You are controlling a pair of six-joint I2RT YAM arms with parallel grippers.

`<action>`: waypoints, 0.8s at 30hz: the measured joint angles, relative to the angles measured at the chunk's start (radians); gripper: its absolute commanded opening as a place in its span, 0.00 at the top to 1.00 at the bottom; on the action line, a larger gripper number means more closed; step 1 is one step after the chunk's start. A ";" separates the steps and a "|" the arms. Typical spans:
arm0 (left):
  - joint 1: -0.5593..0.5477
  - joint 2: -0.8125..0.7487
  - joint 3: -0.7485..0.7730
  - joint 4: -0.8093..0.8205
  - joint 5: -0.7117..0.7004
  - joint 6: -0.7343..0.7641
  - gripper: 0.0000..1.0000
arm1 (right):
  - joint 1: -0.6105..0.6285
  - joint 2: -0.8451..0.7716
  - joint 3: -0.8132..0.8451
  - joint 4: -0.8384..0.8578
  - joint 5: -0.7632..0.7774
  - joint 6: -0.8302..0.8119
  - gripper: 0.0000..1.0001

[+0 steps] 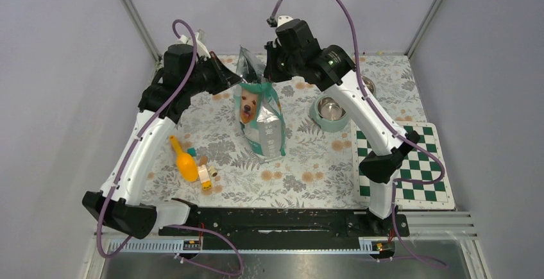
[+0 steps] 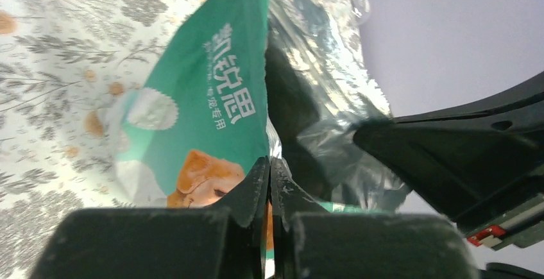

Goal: Serve the pet food

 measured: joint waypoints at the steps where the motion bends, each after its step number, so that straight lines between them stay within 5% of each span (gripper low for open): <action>1: -0.001 -0.008 0.005 -0.017 -0.028 0.007 1.00 | -0.004 -0.005 0.000 -0.005 0.007 -0.006 1.00; 9: -0.011 -0.046 0.046 -0.106 -0.128 0.037 1.00 | -0.004 -0.015 0.000 0.000 0.019 -0.058 0.96; 14: -0.008 -0.019 0.066 -0.106 -0.116 0.061 0.60 | 0.003 -0.015 0.002 0.009 0.031 -0.131 0.67; 18: 0.007 0.041 0.103 -0.093 -0.108 0.079 0.49 | 0.002 -0.010 0.021 0.019 0.037 -0.180 0.56; 24: 0.010 0.147 0.145 -0.080 -0.073 0.094 0.50 | 0.003 0.047 0.053 0.033 0.005 -0.214 0.56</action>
